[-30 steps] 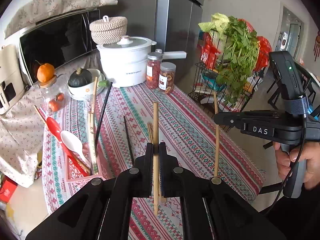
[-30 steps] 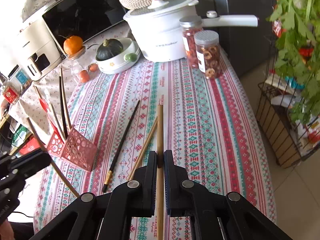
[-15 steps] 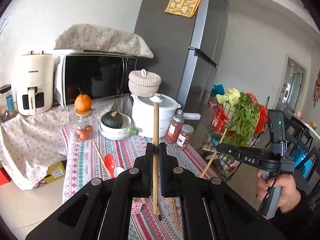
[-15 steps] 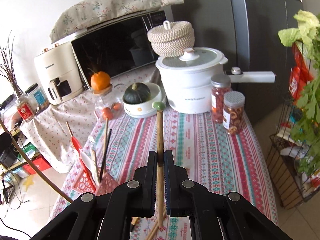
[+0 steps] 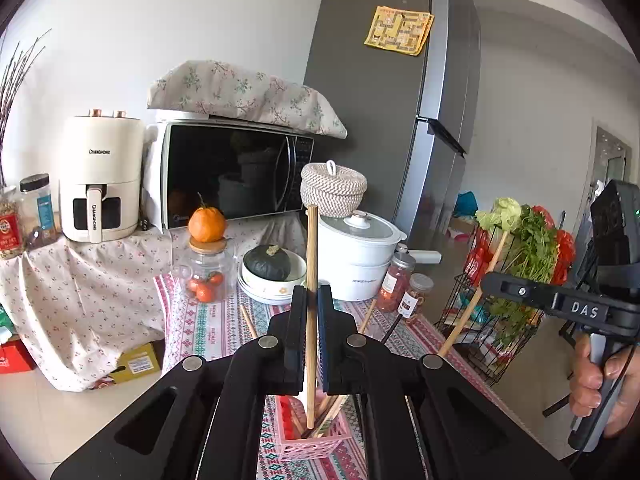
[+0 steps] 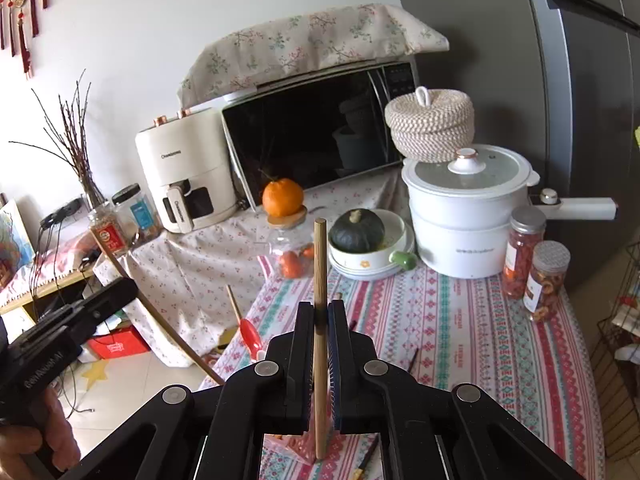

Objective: Organize utensils
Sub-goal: 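Lift the bamboo chopsticks with both tools and carry them over the pink basket, then open both tools to drop the bamboo chopsticks into the pink basket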

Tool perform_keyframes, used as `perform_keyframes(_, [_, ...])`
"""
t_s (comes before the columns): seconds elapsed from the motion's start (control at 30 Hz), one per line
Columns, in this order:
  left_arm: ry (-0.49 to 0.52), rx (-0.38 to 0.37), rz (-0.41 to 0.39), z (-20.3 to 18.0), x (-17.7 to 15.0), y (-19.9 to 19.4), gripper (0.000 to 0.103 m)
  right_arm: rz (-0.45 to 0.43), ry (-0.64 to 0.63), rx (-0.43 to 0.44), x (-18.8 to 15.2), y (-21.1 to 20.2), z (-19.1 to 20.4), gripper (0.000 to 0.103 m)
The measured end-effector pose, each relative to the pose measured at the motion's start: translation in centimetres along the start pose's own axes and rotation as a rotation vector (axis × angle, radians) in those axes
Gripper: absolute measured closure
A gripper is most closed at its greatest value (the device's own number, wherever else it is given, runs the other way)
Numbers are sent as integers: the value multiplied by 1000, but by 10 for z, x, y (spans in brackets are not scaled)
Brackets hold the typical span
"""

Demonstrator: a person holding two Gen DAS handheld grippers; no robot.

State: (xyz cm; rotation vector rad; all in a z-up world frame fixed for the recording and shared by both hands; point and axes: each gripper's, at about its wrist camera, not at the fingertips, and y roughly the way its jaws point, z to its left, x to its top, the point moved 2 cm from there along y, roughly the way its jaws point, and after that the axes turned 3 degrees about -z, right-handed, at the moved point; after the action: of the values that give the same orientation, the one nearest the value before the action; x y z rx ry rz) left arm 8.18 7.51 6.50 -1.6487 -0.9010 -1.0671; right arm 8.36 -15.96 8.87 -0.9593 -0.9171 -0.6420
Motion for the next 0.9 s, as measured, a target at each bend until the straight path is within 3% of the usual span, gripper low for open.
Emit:
perform_keyframes(0.2, [42, 13, 47, 0, -21, 31, 98, -40, 20, 47, 6, 6, 12, 99])
perform_keyframes(0.33, [43, 35, 125, 5, -35, 54, 98, -30, 20, 73, 2, 24, 18, 99])
perform_keyframes(0.53, [38, 34, 172, 13, -47, 73, 98, -4, 20, 99, -6, 48, 22, 99])
perform_keyframes(0.73, [-44, 13, 200, 24, -45, 75, 96, 29, 7, 101, -17, 67, 25, 98])
perform_keyframes(0.83, [-59, 14, 205, 27, -42, 69, 86, 56, -1, 101, -23, 76, 28, 98])
perform_keyframes(0.9, [-70, 33, 208, 30, -43, 63, 66, 71, -10, 100, -26, 82, 30, 98])
